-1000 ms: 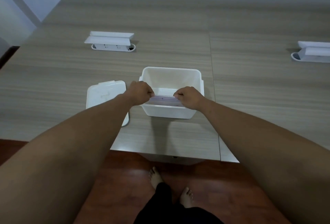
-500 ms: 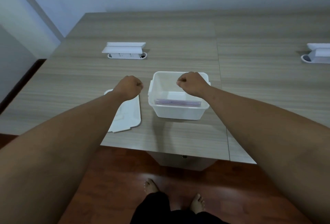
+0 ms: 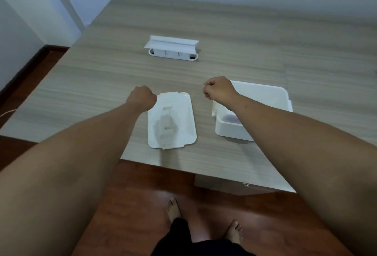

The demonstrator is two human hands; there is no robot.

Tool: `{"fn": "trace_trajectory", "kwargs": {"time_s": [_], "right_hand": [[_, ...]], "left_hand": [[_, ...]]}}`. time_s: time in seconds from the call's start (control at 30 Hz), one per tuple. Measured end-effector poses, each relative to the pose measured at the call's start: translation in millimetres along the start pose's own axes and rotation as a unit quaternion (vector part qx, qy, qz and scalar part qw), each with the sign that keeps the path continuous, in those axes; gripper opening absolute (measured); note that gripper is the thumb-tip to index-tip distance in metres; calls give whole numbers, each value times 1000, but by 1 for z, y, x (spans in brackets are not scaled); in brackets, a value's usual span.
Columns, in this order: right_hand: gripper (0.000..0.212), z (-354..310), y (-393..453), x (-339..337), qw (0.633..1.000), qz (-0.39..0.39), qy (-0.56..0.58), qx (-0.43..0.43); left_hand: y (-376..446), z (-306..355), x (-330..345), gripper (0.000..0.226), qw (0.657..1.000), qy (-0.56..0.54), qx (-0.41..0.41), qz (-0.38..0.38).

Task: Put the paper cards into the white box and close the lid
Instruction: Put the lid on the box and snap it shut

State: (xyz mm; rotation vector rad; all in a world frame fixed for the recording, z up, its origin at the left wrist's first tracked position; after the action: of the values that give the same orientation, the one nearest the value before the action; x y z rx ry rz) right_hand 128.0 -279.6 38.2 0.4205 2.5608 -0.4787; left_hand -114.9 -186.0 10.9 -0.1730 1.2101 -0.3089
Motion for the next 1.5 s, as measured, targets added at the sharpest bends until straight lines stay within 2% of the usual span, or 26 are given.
{"fn": "trace_trajectory", "kwargs": {"time_s": [0.17,0.27,0.3,0.37,0.53,0.6,0.67,0.77,0.87,0.93,0.97,1.03,1.17,1.23,1.37,1.43,1.5], "right_hand": [[14,-3,20,70,992,-26,-119,36],[31,16,28,102,980,-51,-177,81],[28,25,27,109,976,-58,-182,102],[7,46,28,123,968,-71,-198,138],[21,82,29,143,963,-31,-150,223],[8,85,26,145,958,-12,-139,252],[16,85,28,144,954,14,-110,278],[14,71,33,137,956,37,-62,285],[17,45,41,120,960,57,8,275],[6,23,42,100,959,89,45,265],[9,11,41,87,958,109,56,259],[17,-9,41,59,956,145,75,244],[11,-33,34,-5,939,216,145,226],[17,-37,29,-35,922,244,193,231],[30,-31,29,-97,889,273,301,211],[34,-25,24,-120,880,281,328,196],[28,-20,13,-137,872,289,348,188]], "left_hand": [[33,-45,27,23,999,-9,-27,-32],[39,-64,51,19,996,-19,-54,-61],[39,-69,60,16,995,-22,-63,-71],[41,-80,78,13,993,-29,-73,-85],[36,-96,112,30,991,-100,-36,-85],[34,-98,114,32,990,-119,-31,-75],[37,-98,109,34,989,-127,-24,-66],[48,-94,88,41,992,-122,-7,-45],[61,-81,59,44,990,-135,20,-21],[67,-64,37,44,989,-140,45,-7],[68,-53,27,44,988,-138,63,0],[67,-25,5,41,986,-122,114,19],[53,37,-31,36,972,-51,220,57],[40,61,-41,39,959,-20,274,64],[4,113,-54,45,916,-27,400,35],[-10,139,-54,54,900,0,435,19],[-23,165,-50,60,894,28,446,6]]}}
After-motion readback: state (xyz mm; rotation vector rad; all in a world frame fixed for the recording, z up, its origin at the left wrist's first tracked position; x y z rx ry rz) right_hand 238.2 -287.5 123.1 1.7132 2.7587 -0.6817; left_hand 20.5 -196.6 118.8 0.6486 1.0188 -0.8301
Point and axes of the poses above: each hand's wrist, its own y-axis towards the middle knuckle, its own x-axis out of the palm, z = x × y, the point moved 3 cm from there along y, towards the middle knuckle
